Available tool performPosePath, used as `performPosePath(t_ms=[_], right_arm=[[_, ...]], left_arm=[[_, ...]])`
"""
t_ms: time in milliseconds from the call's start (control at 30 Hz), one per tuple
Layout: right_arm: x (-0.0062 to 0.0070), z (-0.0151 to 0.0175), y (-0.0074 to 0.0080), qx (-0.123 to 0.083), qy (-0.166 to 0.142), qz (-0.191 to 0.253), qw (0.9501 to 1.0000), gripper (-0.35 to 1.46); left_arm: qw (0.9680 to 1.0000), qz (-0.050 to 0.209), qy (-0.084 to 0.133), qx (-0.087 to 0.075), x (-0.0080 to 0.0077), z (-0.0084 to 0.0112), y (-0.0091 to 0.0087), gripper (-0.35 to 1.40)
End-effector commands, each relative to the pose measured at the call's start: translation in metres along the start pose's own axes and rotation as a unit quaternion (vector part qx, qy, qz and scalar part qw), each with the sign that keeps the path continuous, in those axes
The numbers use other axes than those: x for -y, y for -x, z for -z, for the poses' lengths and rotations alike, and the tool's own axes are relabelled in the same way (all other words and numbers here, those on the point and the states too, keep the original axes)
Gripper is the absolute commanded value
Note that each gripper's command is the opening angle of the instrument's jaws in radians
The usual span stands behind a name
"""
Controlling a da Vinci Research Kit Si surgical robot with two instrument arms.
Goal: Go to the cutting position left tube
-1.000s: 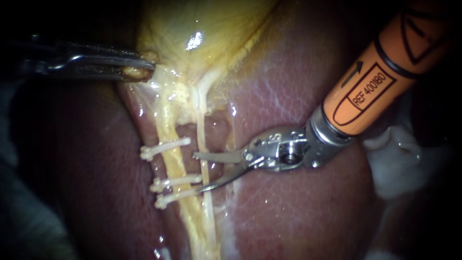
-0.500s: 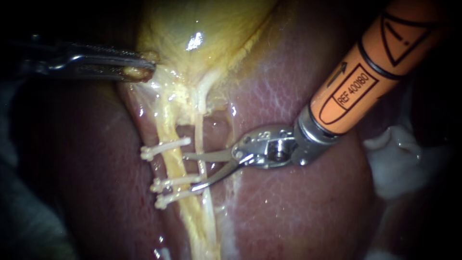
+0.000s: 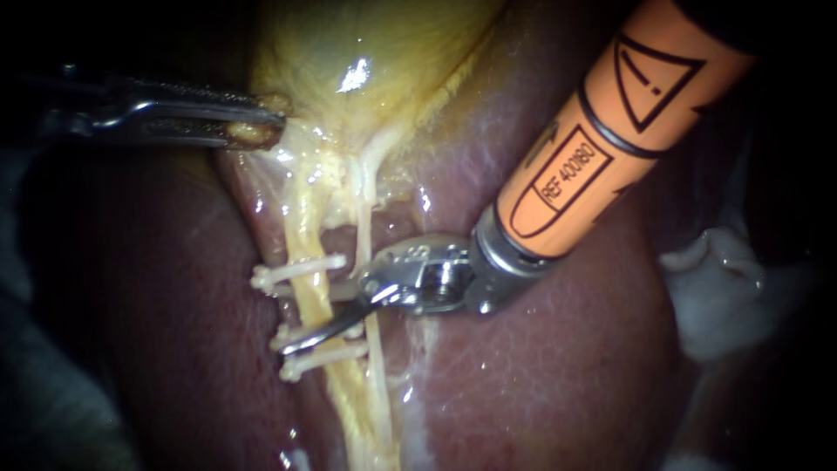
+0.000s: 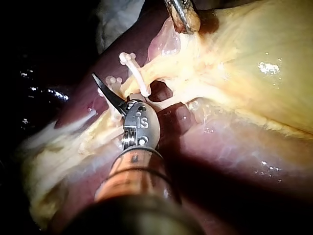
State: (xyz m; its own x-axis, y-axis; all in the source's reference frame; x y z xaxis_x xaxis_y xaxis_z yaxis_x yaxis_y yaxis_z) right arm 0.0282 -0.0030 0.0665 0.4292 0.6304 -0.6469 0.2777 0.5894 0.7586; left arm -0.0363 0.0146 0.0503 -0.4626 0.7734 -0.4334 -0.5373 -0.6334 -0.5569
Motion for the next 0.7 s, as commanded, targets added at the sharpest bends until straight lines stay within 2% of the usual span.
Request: performPosePath(t_ms=[33, 300, 400, 700], right_arm=[[-0.0001, -0.0002, -0.0001, -0.001, 0.001, 0.0, 1.0, 1.4], [-0.0001, -0.0011, -0.0008, -0.011, 0.002, -0.003, 0.9999, 1.4], [0.0005, -0.001, -0.0014, -0.02, -0.002, -0.01, 0.9997, 1.42], [0.0032, -0.0006, -0.0046, -0.044, -0.016, -0.021, 0.9987, 1.43]], left_arm=[[1.0, 0.0, 0.0, 0.0, 0.0, 0.0, 0.0, -0.35], [1.0, 0.0, 0.0, 0.0, 0.0, 0.0, 0.0, -0.35], [1.0, 0.0, 0.0, 0.0, 0.0, 0.0, 0.0, -0.35], [1.0, 0.003, 0.0, 0.0, 0.0, 0.0, 0.0, -0.35]])
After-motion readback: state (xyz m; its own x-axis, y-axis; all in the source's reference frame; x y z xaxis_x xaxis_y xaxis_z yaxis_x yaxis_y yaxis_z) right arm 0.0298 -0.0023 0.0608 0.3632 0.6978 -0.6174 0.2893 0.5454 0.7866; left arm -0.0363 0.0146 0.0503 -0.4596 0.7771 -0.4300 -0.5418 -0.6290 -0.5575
